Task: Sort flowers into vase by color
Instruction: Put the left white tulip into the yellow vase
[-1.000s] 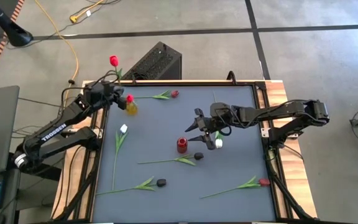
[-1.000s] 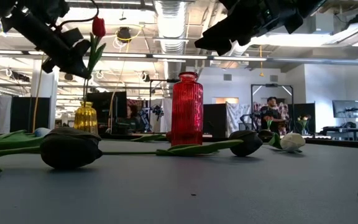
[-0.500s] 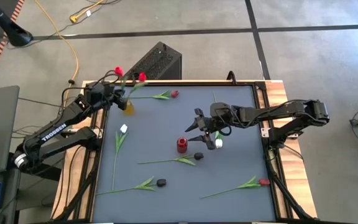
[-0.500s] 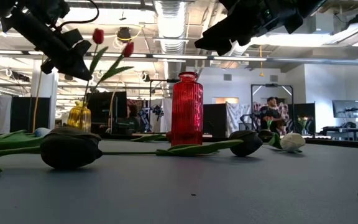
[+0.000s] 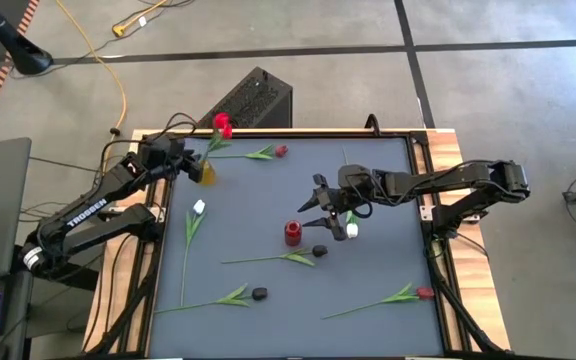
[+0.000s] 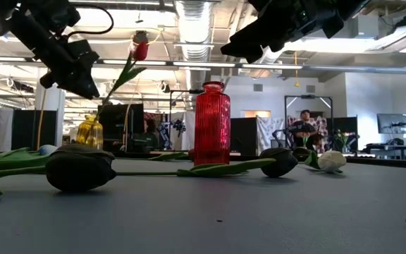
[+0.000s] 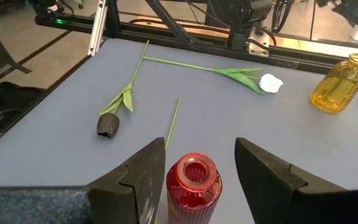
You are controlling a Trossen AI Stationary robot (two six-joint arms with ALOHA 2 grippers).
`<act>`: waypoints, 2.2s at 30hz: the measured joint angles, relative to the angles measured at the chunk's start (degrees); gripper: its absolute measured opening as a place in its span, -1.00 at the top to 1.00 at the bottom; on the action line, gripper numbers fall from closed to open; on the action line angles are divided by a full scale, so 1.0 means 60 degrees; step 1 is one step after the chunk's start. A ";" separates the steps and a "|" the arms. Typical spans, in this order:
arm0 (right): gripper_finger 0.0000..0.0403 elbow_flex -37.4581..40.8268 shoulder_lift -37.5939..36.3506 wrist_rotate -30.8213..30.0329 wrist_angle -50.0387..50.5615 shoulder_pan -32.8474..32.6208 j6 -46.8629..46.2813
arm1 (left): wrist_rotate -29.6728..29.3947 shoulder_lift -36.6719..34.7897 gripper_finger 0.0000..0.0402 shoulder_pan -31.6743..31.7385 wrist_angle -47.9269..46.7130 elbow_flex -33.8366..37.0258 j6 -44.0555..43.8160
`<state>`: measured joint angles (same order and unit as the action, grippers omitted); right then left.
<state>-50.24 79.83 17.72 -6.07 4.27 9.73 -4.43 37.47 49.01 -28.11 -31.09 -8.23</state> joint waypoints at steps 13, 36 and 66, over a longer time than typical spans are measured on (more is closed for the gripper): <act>-0.08 0.0001 0.0000 0.0000 -0.0029 0.0000 -0.0367 | 0.2624 -0.0004 0.36 -0.0011 -0.1014 -0.1519 -0.0630; -0.08 0.0001 0.0000 0.0000 -0.0030 -0.0036 -0.0724 | 0.2327 0.0180 0.36 -0.4310 -0.5599 -0.1811 -0.5401; -0.08 0.0001 0.0007 0.0004 0.0223 0.0000 -0.0201 | 0.2361 0.6321 0.36 -0.9090 -0.6399 -0.1804 -0.9681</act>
<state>-50.24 79.88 17.74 -4.73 4.27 8.52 9.74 75.40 -5.53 -66.51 -41.91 -66.31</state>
